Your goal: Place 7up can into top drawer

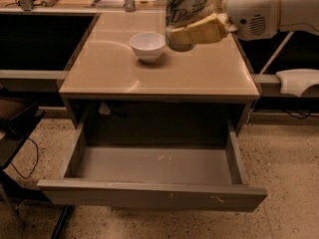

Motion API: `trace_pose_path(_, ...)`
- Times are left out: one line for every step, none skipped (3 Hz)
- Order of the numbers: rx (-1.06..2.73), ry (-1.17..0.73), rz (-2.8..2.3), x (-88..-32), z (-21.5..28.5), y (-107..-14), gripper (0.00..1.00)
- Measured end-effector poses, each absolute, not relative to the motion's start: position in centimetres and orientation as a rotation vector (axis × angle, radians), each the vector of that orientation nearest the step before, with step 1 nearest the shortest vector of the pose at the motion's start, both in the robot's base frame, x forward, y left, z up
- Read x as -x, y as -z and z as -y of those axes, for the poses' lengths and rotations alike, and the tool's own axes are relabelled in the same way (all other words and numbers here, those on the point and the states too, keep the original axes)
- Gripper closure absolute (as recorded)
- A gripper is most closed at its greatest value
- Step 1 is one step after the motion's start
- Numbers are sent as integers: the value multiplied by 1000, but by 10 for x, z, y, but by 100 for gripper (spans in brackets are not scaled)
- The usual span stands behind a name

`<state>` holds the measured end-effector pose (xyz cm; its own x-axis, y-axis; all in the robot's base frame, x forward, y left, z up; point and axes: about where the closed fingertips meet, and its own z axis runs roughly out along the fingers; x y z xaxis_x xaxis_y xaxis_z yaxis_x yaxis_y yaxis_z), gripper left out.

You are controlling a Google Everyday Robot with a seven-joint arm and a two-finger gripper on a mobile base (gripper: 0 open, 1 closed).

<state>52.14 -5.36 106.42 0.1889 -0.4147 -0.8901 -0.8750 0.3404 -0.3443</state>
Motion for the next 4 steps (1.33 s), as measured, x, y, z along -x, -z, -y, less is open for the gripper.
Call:
trace_pose_path(1266, -488, -1423, -522, 54, -1064, 100)
trace_pose_path(1258, -494, -1478, -516, 51, -1030, 100)
trace_pose_path(1214, -463, -1588, -501, 53, -968, 100)
trace_pose_path(1196, -432, -1721, -493, 56, -893, 100)
